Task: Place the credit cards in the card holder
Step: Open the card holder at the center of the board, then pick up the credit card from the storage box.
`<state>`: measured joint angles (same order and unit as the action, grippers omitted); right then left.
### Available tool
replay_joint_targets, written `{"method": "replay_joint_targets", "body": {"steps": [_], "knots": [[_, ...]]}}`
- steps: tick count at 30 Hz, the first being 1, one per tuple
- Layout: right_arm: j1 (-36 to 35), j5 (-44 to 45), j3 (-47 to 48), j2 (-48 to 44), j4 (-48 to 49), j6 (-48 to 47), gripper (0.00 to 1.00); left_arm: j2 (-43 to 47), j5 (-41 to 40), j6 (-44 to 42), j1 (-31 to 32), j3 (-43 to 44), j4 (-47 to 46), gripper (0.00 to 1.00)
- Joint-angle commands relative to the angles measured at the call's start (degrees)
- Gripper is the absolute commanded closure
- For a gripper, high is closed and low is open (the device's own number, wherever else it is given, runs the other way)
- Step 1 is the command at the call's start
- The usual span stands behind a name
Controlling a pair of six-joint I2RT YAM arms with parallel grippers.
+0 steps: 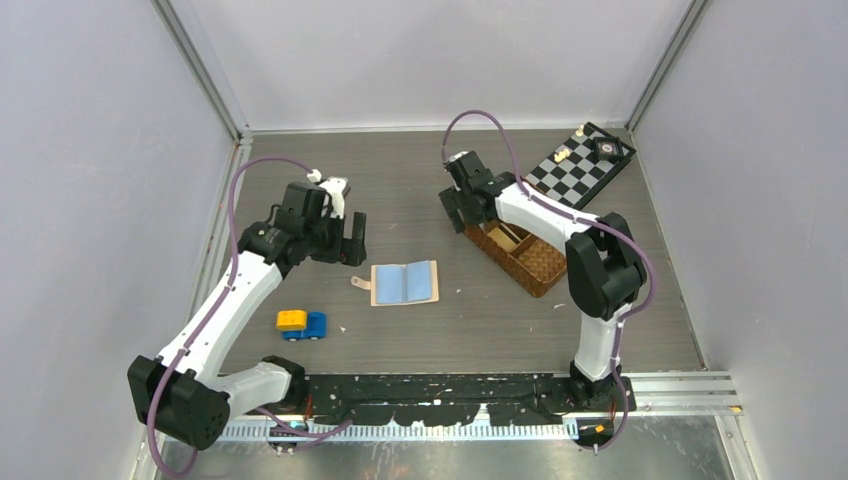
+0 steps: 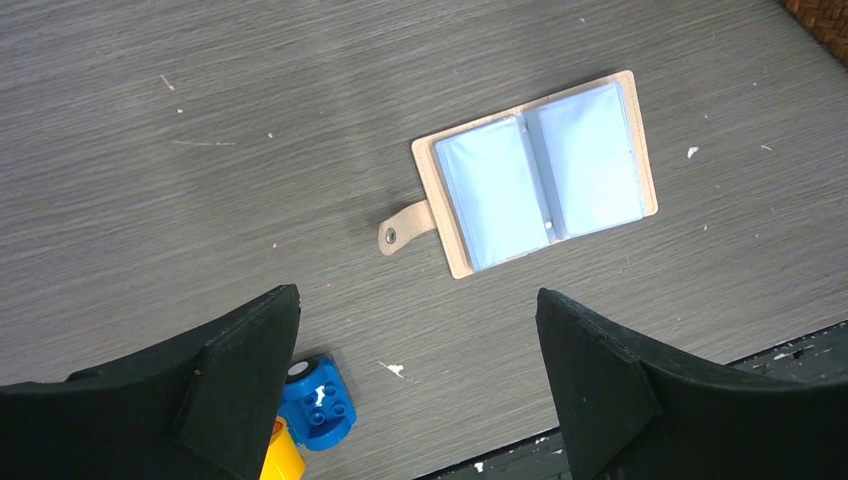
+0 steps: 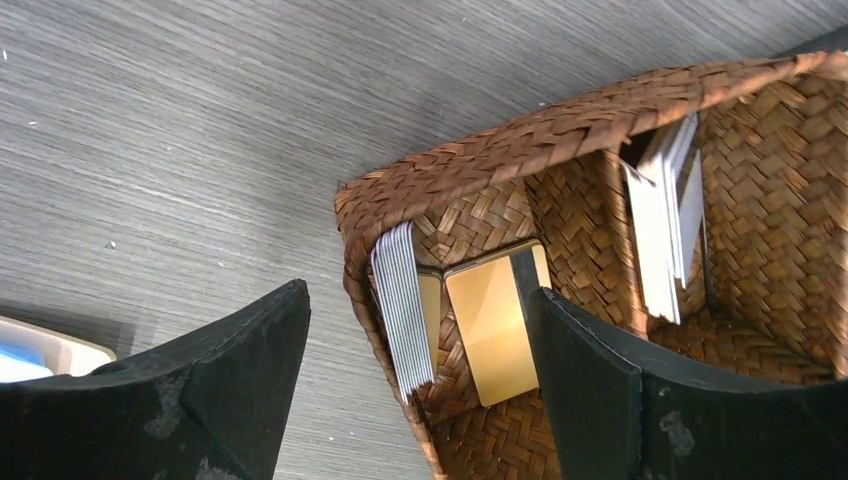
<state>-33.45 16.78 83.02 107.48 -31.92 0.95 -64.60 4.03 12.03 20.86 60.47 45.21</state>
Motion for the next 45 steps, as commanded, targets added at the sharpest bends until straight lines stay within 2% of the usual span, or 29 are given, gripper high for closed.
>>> {"method": "replay_joint_targets", "body": {"steps": [1, 4, 11, 19, 35, 45], "knots": [[0.05, -4.08, 3.87, 1.61, -0.08, -3.3, 0.16, 1.4, -0.87, -1.14, -0.38, -0.51, -2.92, 0.1], [0.1, -5.79, 4.57, 2.86, -0.36, -3.41, 0.16, 1.26, -0.74, -1.07, -0.38, -0.66, -2.85, 0.1], [0.08, -12.45, 5.55, 2.9, -3.06, -3.41, 0.25, 0.97, -0.69, -0.87, -0.38, -0.89, -2.87, 0.1], [0.05, -15.16, 5.7, 0.35, -4.54, -2.39, 0.31, 0.37, -0.91, -0.87, -0.38, -0.99, -2.8, 0.1], [0.07, -15.96, 5.83, -1.93, -5.32, -1.85, 0.35, -0.55, -1.33, -0.97, -0.38, -0.95, -2.7, 0.1], [0.05, -15.98, 6.35, -1.97, -6.0, -1.76, 0.45, -0.73, -1.4, -0.96, -0.38, -0.92, -2.67, 0.1]]}}
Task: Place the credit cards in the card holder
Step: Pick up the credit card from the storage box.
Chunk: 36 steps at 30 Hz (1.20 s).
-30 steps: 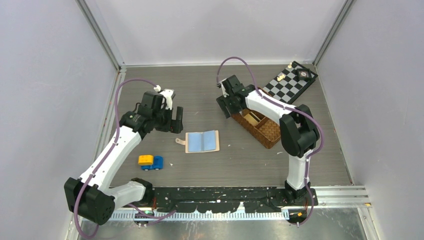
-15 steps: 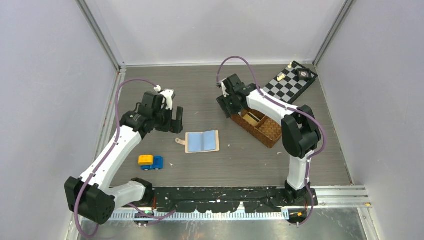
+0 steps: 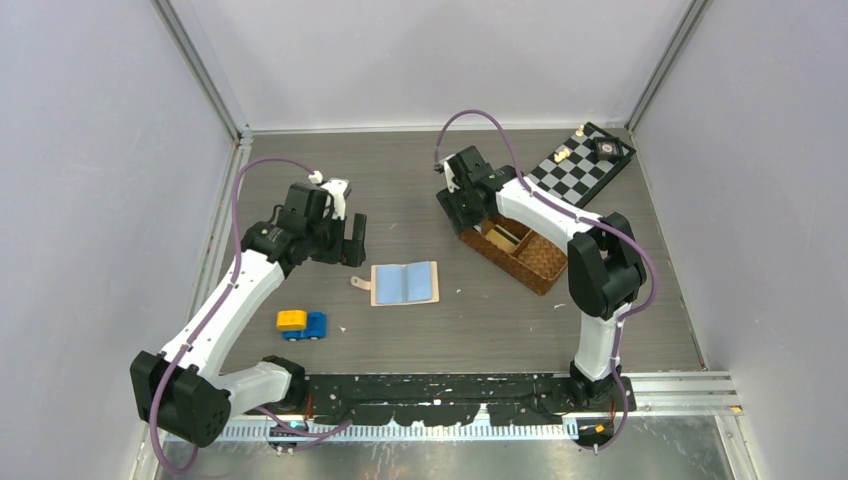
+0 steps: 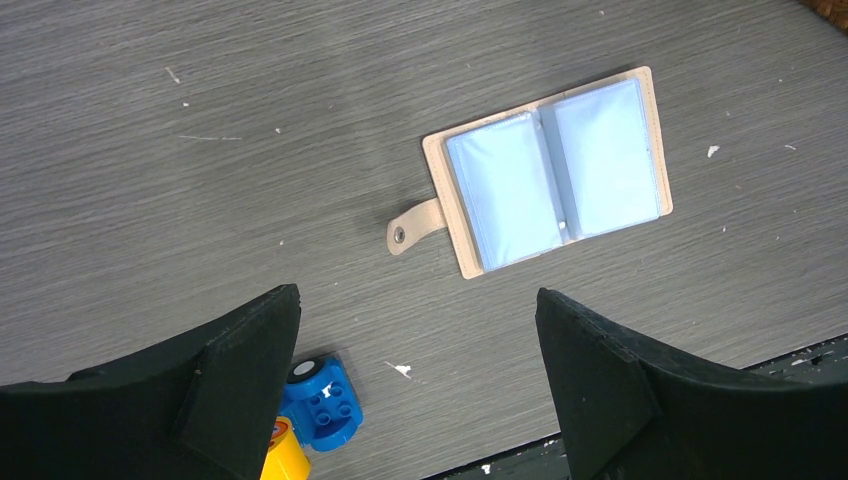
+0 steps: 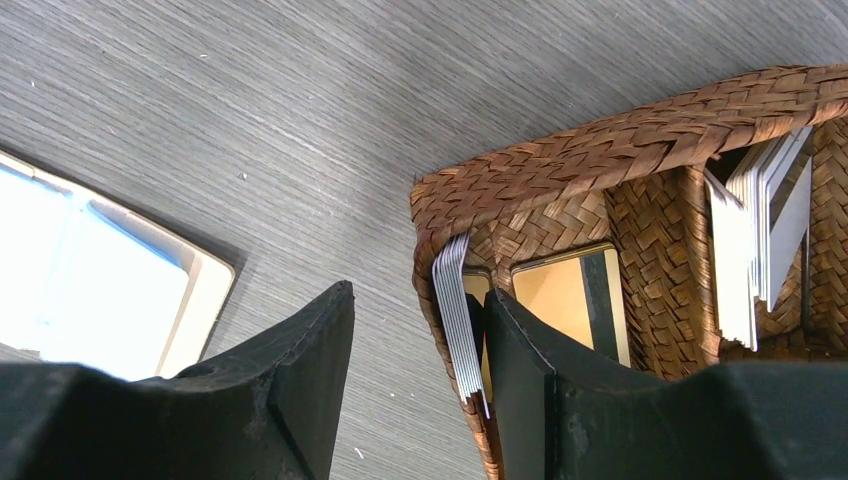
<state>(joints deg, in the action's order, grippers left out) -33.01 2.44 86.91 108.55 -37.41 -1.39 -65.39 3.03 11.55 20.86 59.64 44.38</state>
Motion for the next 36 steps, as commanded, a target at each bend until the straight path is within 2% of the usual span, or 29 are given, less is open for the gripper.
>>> {"method": "replay_joint_targets", "body": {"steps": [1, 13, 36], "knots": [[-0.38, -1.6, 2.4, -3.08, -0.56, 0.58, 0.46, 0.05, -0.46, -0.48, -0.38, -0.07, -1.78, 0.1], [-0.38, -0.63, 2.56, -3.74, -0.74, 0.77, 0.58, -0.11, -0.48, -0.57, -0.38, -0.07, -1.69, 0.1], [-0.38, -0.22, 2.58, -5.63, -0.74, 0.98, 0.67, -0.38, -0.58, -0.59, -0.38, -0.09, -1.62, 0.1]]}}
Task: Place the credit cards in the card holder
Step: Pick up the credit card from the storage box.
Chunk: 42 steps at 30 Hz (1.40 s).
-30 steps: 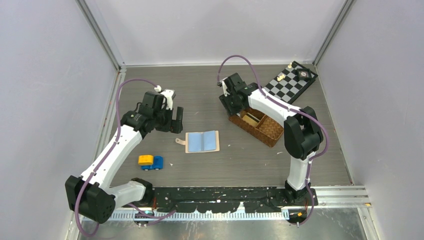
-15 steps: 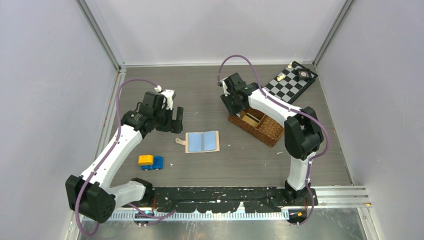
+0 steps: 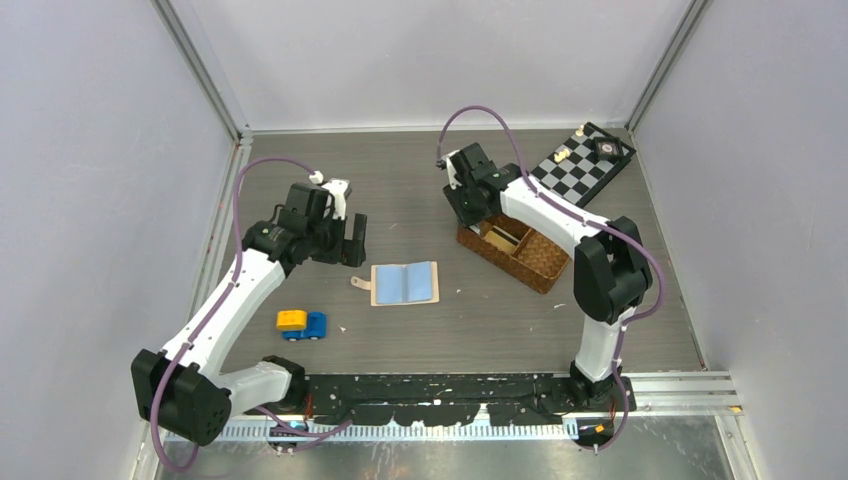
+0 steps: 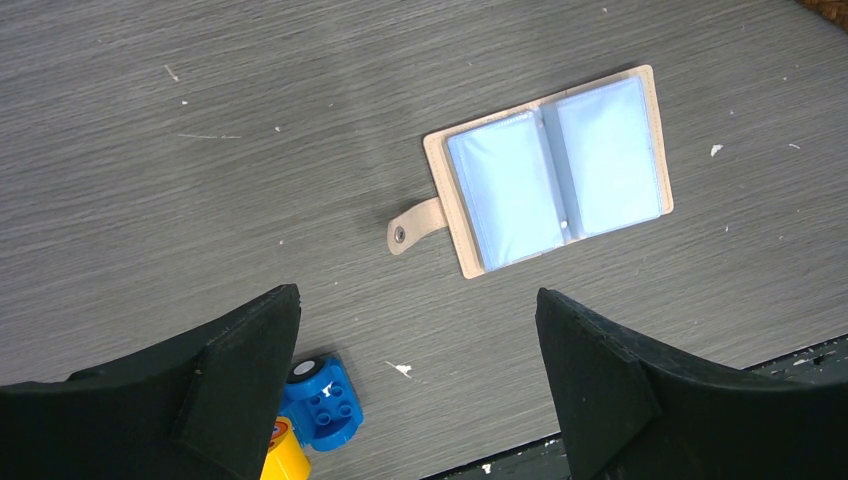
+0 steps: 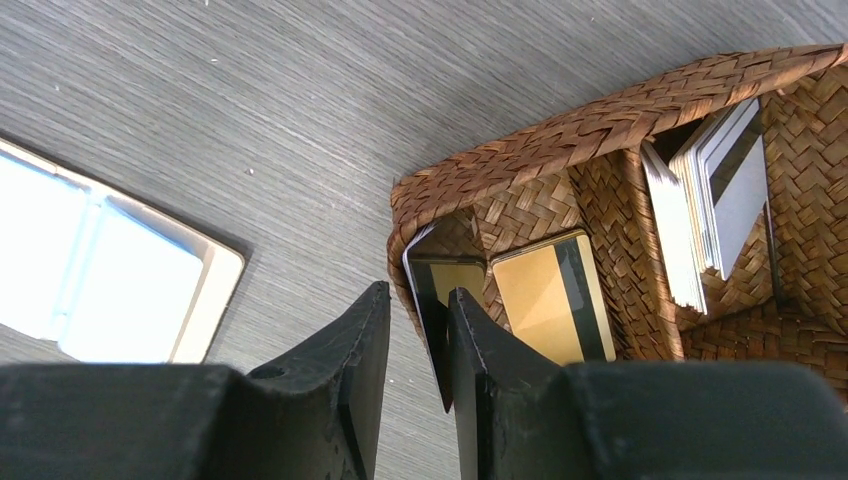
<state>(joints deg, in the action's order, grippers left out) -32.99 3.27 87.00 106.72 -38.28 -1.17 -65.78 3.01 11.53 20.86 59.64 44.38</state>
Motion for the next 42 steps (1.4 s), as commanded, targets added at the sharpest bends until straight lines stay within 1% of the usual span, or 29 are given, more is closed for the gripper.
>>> {"method": "replay_joint_targets", "body": {"steps": [1, 2, 8, 15, 19, 22, 27, 31, 33, 35, 38, 39, 42], "knots": [[-0.36, -1.09, 2.4, -3.87, 0.14, 0.73, 0.67, 0.01, -0.57, -0.62, -0.38, -0.12, -1.58, 0.1], [-0.4, -1.12, 2.38, -3.8, 0.1, 0.73, 0.68, 0.01, -0.6, -0.63, -0.38, -0.1, -1.64, 0.1], [-0.38, -0.51, 2.47, -3.73, 0.12, 0.65, 0.8, -0.07, -0.58, -0.65, -0.38, -0.08, -1.53, 0.1], [-0.38, 1.86, 1.35, -6.24, 2.04, 0.29, 0.89, 0.03, -0.5, -0.71, -0.35, -0.05, -1.65, 0.1], [-0.57, 4.54, -0.52, -9.49, 4.41, -0.12, 0.91, 0.11, -0.41, -0.85, -0.38, -0.07, -1.64, 0.1], [-0.9, 6.83, -0.63, -11.77, 4.22, -0.53, 0.92, 0.28, -0.11, -0.89, -0.34, -0.14, -1.74, 0.11], [-2.88, 12.61, 1.14, -15.02, 0.67, -0.79, 0.92, 0.87, 2.05, -1.28, -0.38, -0.3, -2.18, 0.11], [-6.1, 13.77, 1.77, -18.38, -2.4, 0.62, 0.97, 2.38, 6.2, -2.04, -0.38, -0.83, -3.44, 0.13], [-7.41, 11.69, 1.36, -20.53, -3.57, 2.52, 0.99, 3.55, 9.77, -2.4, -0.38, -1.44, -4.97, 0.14], [-8.02, 7.3, -0.22, -23.06, -3.54, 5.16, 0.99, 4.85, 15.16, -2.79, -0.38, -2.19, -6.68, 0.16], [-8.12, -1.59, -3.54, -26.72, -2.94, 7.55, 1.0, 6.98, 23.95, -2.91, -0.06, -3.47, -9.53, 0.17], [-8.12, -6.59, -4.38, -27.57, -2.95, 8.25, 1.0, 7.51, 27.16, -2.92, 0.21, -3.78, -10.69, 0.17], [-8.1, -17.65, -6.98, -29.79, -1.75, 10.15, 0.99, 8.13, 36.9, -2.3, 1.59, -4.97, -13.77, 0.15]]}}
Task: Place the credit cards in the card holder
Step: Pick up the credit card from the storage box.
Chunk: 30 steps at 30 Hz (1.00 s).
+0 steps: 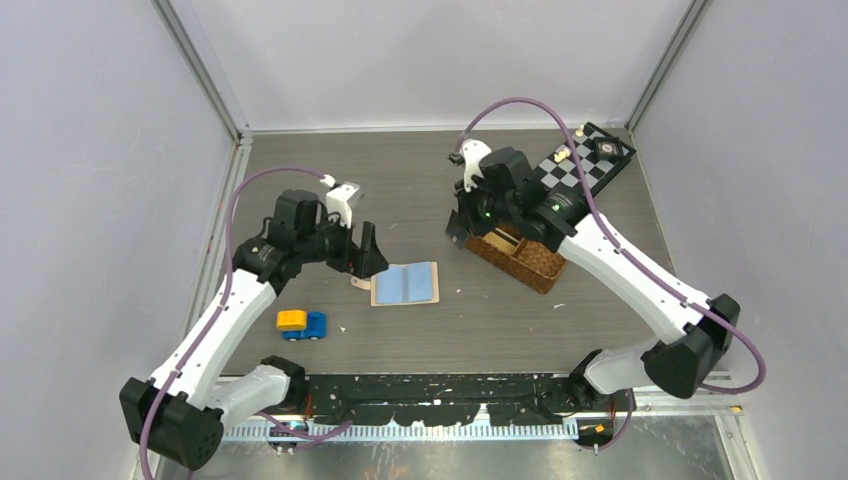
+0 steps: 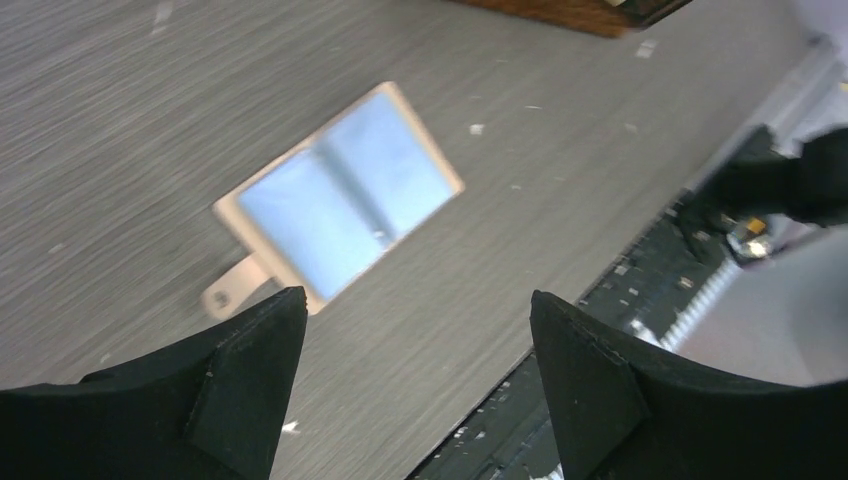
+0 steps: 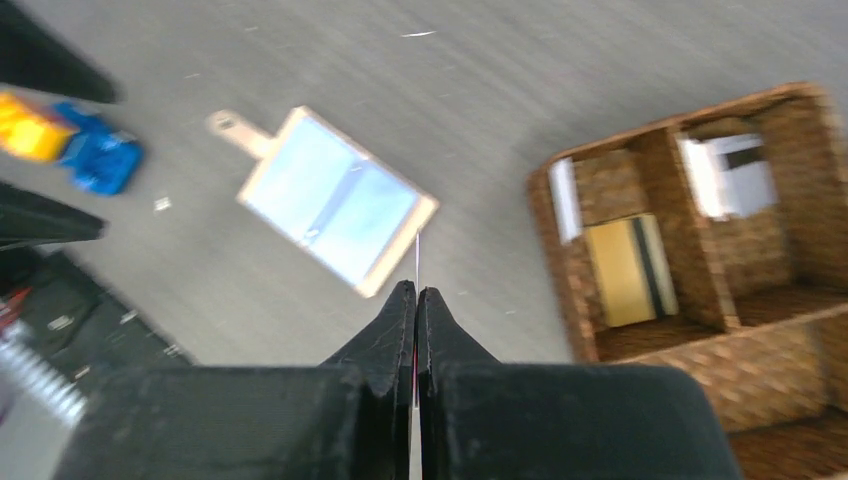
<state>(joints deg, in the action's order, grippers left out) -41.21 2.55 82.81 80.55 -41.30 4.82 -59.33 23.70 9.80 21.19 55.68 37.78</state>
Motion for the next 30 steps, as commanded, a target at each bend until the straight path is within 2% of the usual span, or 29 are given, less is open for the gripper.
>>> {"method": "replay_joint_targets", "body": {"steps": [1, 4, 8, 14, 18, 25, 26, 28, 29, 30], "knots": [[0.2, -21.52, -3.56, -4.06, 2.14, 4.95, 0.99, 1.61, 19.73, -0.23, 1.88, -1.25, -7.87, 0.14], [0.18, -32.75, -4.47, -4.53, 3.32, 6.63, 1.0, 1.08, 25.14, 0.28, 3.99, -1.47, -9.1, 0.13], [0.09, -43.44, -4.16, -4.04, 3.15, 7.75, 1.0, 1.06, 29.19, 1.29, 6.16, -2.07, -11.07, 0.12], [0.12, -49.26, -4.31, -3.78, 2.97, 7.88, 0.99, -0.46, 32.28, 1.6, 9.0, -1.98, -11.28, 0.25], [0.04, -51.4, -4.4, -3.48, 3.42, 7.75, 0.99, -1.33, 33.63, 2.62, 9.76, -1.95, -12.08, 0.43], [-0.44, -51.66, -3.88, -3.31, 2.98, 6.78, 1.0, -2.59, 37.21, 6.35, 11.57, -2.51, -16.17, 0.61], [-0.45, -51.41, -3.88, -3.22, 3.02, 6.78, 1.0, -2.63, 38.26, 7.64, 11.64, -2.88, -17.89, 0.67], [-0.38, -49.98, -3.89, -3.12, 3.38, 7.3, 0.98, -2.78, 38.85, 9.44, 11.92, -3.53, -19.68, 0.92], [-0.3, -48.74, -3.87, -3.19, 3.72, 7.77, 0.92, -2.88, 38.61, 9.6, 11.96, -3.59, -19.72, 0.99], [-0.34, -47.1, -3.88, -3.48, 4.04, 8.33, 0.81, -2.92, 38.04, 9.5, 11.96, -3.52, -19.44, 1.0]]}}
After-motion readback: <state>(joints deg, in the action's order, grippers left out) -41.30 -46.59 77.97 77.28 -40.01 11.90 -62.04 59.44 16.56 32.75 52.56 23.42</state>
